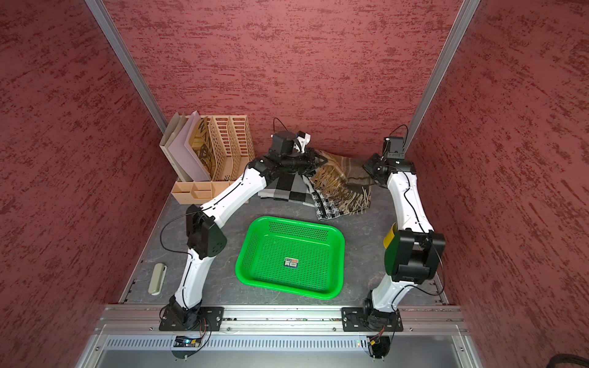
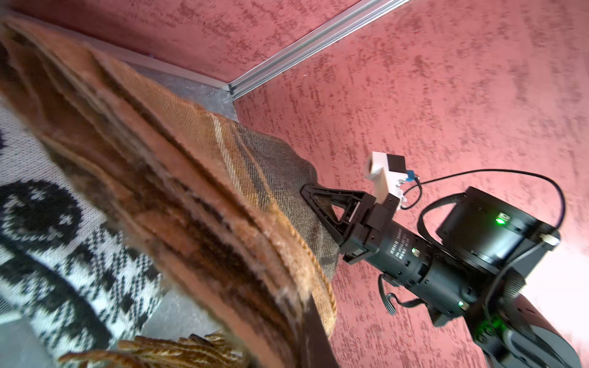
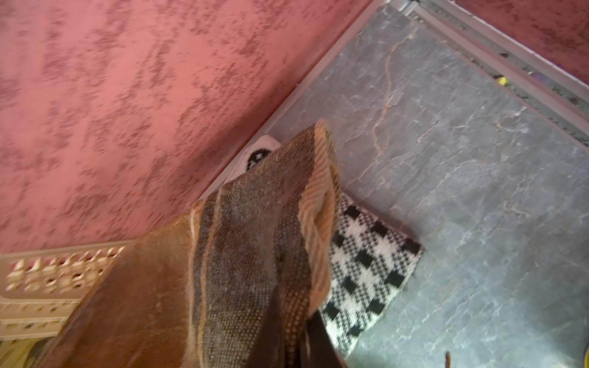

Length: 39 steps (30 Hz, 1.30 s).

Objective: Put the folded scarf in the basket
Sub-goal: Pick up the scarf at the center of the board, then place the scarf in the basket.

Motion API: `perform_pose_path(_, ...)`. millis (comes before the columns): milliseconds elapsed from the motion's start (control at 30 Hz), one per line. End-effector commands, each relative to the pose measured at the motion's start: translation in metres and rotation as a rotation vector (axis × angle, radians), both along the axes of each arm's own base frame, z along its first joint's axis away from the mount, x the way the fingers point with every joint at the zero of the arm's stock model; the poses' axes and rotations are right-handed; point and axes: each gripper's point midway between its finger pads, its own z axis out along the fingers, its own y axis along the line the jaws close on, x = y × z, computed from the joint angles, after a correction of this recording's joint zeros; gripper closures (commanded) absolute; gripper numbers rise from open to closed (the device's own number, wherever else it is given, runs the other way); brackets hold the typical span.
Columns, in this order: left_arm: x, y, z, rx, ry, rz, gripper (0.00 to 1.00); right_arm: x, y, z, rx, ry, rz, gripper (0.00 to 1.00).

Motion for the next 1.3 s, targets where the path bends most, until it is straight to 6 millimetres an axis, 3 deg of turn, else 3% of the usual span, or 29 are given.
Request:
perform_pose_path(0, -0.015, 0.019, 0.009, 0.036, -0.052, 0.019, 1.00, -0.022, 0.028, 0.013, 0.026, -0.010, 0.067, 1.00)
perform_pose_path(100, -0.032, 0.039, 0.005, 0.070, -0.052, 0.030, 1.00, -0.038, 0.052, 0.017, 0.041, -0.019, 0.104, 1.00)
perform_pose_path(200, -0.048, 0.064, -0.010, 0.100, -0.034, 0.057, 1.00, -0.055, 0.077, 0.020, 0.058, -0.033, 0.135, 1.00)
perform_pose_path(233, -0.053, 0.074, -0.017, 0.111, -0.027, 0.069, 1.00, -0.059, 0.084, 0.013, 0.059, -0.015, 0.143, 1.00)
perform_pose_path(300, -0.061, 0.093, -0.028, 0.127, -0.014, 0.094, 1.00, -0.074, 0.099, 0.021, 0.054, -0.041, 0.169, 1.00)
perform_pose_path(433, -0.081, 0.122, -0.042, 0.146, 0.002, 0.130, 1.00, -0.089, 0.124, 0.012, 0.056, -0.025, 0.215, 1.00)
perform_pose_path(600, -0.109, 0.143, -0.058, 0.178, 0.025, 0.146, 1.00, -0.115, 0.150, -0.004, 0.036, 0.001, 0.253, 1.00)
perform_pose_path(1033, -0.182, 0.175, -0.134, 0.285, 0.133, 0.158, 1.00, -0.184, 0.176, -0.054, 0.007, 0.074, 0.330, 1.00)
perform_pose_path(1267, -0.207, 0.193, -0.170, 0.337, 0.191, 0.187, 1.00, -0.210, 0.184, -0.084, -0.006, 0.135, 0.359, 1.00)
